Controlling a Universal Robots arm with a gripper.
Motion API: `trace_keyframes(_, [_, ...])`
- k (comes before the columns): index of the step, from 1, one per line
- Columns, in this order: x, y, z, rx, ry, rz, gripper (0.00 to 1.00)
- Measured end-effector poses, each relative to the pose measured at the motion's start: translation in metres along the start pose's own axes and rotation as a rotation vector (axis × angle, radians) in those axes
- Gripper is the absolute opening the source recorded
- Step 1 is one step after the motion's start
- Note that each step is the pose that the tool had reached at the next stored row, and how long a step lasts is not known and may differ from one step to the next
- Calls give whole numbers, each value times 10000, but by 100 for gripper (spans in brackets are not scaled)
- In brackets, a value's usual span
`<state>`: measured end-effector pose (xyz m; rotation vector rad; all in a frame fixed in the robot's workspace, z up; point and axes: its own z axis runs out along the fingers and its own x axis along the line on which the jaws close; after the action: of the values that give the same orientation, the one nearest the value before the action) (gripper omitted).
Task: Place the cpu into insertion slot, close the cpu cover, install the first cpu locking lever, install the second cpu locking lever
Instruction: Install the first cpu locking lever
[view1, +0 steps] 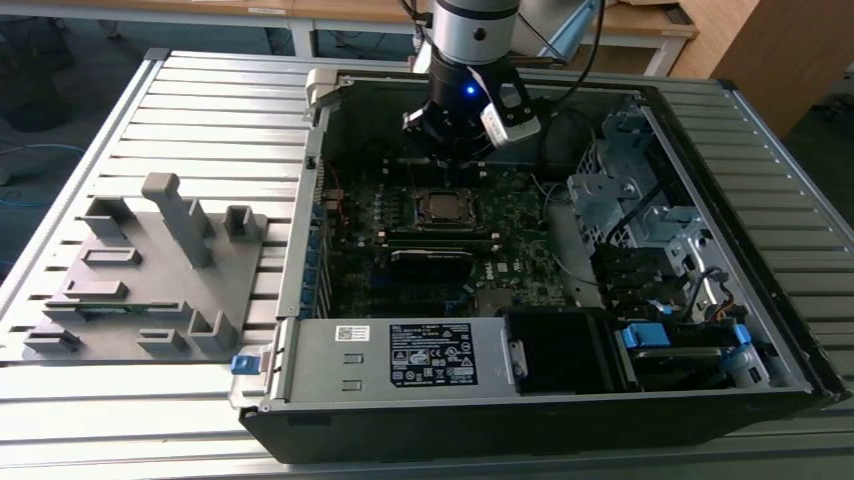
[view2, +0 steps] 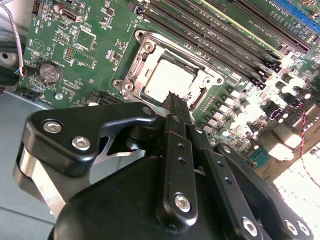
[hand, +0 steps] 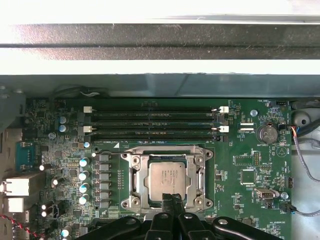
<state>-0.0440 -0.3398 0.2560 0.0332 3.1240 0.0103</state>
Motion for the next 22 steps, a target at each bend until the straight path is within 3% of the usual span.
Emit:
trace_keyframes(4, [0,0,-13,4,2,0,10])
trace_keyframes(9, [-2,1,-99,1,1,0,10])
trace_keyframes(14, [-2,1,-143,0,0,-1,10])
trace_keyframes(22, [14,1,-144,1,1,-1,10])
